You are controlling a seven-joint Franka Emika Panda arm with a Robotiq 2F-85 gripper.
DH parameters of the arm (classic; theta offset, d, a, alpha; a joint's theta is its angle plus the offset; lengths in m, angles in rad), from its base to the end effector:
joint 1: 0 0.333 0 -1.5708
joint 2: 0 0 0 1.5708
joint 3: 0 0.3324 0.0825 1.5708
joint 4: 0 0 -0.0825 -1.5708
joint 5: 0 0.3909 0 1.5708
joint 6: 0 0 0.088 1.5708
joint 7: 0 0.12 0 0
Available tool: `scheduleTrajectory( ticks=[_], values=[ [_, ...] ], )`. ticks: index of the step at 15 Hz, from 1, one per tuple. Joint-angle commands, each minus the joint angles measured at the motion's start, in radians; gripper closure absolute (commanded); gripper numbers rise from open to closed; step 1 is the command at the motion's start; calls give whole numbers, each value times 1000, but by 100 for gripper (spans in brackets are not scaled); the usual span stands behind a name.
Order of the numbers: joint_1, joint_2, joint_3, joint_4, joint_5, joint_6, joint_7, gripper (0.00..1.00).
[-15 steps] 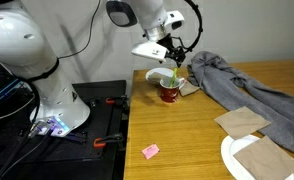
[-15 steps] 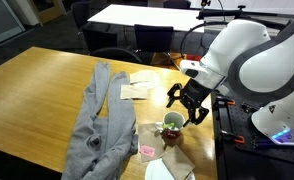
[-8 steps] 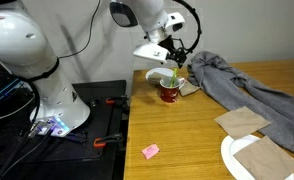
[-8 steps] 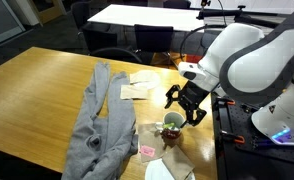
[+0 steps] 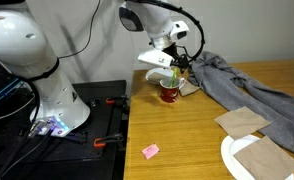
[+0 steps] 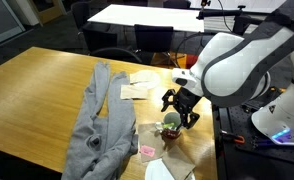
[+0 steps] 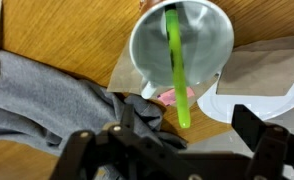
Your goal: Take the green pen out of the mug and put it on the table
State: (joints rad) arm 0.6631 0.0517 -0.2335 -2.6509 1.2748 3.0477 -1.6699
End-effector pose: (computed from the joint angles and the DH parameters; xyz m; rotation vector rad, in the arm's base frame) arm 0.4081 0.1055 0.2372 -2.7292 -1.2312 -0.6247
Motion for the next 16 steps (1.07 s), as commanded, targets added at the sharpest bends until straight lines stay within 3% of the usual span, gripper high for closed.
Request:
scheduleTrajectory(
  ticks=[1,3,4,6,14,16],
  values=[
    [-13,62,2,61,85,-40,-98,0],
    [-16,88,4,80,125,-52,-141,3],
    [-17,99,5,90,143,-61,-163,27],
    [-17,125,6,107,178,-77,-204,30],
    [-7,182,10,147,258,-96,-290,91],
    [-2,174,16,144,268,-88,-296,100]
  ],
)
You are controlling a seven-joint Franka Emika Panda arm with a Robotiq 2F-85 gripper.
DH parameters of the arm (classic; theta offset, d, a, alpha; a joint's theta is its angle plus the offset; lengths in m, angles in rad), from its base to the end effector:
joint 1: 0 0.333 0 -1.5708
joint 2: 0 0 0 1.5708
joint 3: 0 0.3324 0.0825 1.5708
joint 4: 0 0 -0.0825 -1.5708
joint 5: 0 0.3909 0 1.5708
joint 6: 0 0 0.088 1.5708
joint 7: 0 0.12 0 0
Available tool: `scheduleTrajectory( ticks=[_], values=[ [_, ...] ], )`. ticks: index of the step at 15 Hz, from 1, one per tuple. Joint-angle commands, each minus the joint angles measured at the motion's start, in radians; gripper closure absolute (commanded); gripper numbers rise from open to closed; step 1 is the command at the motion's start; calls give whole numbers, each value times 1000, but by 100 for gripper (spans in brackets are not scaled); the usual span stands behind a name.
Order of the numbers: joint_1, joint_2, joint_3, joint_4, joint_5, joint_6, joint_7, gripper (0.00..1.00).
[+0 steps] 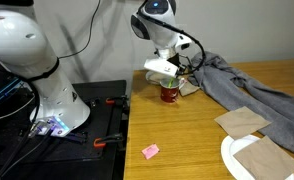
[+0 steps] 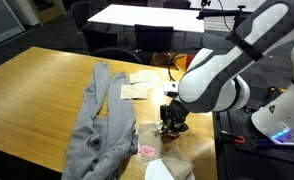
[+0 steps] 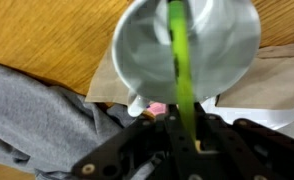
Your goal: Take the green pen out of the mug and put it on the table
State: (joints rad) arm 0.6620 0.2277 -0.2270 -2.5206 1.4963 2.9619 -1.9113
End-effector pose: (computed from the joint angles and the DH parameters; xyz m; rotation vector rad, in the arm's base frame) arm 0.4269 0.1216 0.1930 -2.6608 -1.2882 -0.5717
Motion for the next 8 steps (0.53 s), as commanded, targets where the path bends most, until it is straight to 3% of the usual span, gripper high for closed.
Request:
scheduleTrajectory(
  ticks=[1,8],
  values=[
    [3,-8,12,10,55,3,-62,100],
    [29,-93,29,-34,75,67,-58,98]
  ],
)
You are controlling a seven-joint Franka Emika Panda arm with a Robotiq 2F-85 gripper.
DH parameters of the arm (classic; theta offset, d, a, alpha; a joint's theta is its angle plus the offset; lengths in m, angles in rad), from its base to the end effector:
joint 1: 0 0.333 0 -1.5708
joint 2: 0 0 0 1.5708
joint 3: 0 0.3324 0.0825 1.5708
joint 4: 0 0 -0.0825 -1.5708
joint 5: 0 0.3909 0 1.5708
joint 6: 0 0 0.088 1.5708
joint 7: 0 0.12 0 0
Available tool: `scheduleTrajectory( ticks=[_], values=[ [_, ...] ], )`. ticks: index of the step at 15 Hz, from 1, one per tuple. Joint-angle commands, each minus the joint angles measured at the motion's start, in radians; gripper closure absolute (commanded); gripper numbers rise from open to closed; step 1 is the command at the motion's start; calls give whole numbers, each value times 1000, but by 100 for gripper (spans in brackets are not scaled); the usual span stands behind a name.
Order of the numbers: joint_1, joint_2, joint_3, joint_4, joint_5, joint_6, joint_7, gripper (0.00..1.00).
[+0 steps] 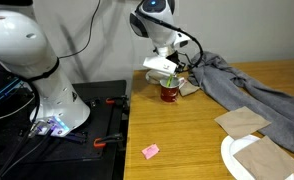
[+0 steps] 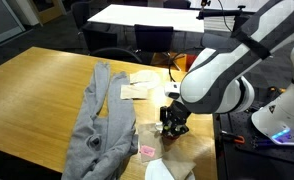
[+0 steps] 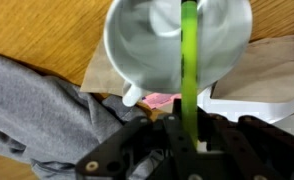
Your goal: Take the green pen out of the mug and put it on the table
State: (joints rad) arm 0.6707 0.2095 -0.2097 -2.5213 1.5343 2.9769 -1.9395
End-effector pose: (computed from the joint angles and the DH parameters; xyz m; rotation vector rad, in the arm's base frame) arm 0.4236 0.1312 0.1997 -2.6467 -1.3019 -0.6041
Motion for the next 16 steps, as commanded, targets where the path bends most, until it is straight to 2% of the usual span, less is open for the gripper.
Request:
scheduleTrajectory(
  ticks=[1,7,16],
  values=[
    [25,-92,14,-40,35,62,-28,98],
    [55,-219,32,-117,-7,155,43,98],
    [52,-482,52,-258,-31,179,63,98]
  ],
)
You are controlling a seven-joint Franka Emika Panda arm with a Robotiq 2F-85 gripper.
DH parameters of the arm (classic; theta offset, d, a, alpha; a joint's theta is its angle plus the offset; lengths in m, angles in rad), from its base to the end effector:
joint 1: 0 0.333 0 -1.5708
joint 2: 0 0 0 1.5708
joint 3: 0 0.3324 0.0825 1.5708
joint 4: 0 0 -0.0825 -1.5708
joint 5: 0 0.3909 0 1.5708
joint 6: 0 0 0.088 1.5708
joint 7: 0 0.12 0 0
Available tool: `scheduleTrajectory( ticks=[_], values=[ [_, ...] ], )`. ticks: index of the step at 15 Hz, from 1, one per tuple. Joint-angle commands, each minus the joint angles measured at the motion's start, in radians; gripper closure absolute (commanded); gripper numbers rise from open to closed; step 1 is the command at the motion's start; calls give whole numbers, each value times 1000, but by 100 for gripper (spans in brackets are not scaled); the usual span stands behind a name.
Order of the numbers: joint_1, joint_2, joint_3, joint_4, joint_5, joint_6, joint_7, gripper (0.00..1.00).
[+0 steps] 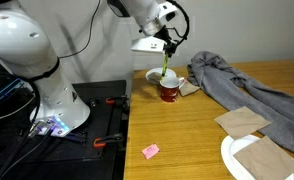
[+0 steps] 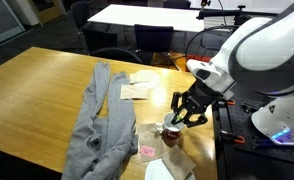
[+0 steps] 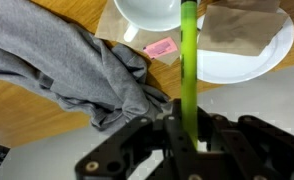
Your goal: Take the green pen out of the mug and put it on the table
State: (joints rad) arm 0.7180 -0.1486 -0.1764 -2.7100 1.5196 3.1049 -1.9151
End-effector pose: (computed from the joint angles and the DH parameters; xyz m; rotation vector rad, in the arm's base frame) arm 0.3735 0.1295 0.2886 -2.5991 -1.3238 -0.8554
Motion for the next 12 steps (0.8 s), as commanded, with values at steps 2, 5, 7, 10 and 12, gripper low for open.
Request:
scheduleTrajectory(
  ticks=[2,5,7,10,12],
  values=[
    [1,-173,26,-89,-16,75,48,98],
    [-11,-175,25,-64,16,105,62,98],
    [-28,-177,16,-66,-3,116,109,98],
    [-76,-128,0,-65,-53,116,223,98],
    [-126,-101,-12,-67,-123,101,313,98]
  ],
)
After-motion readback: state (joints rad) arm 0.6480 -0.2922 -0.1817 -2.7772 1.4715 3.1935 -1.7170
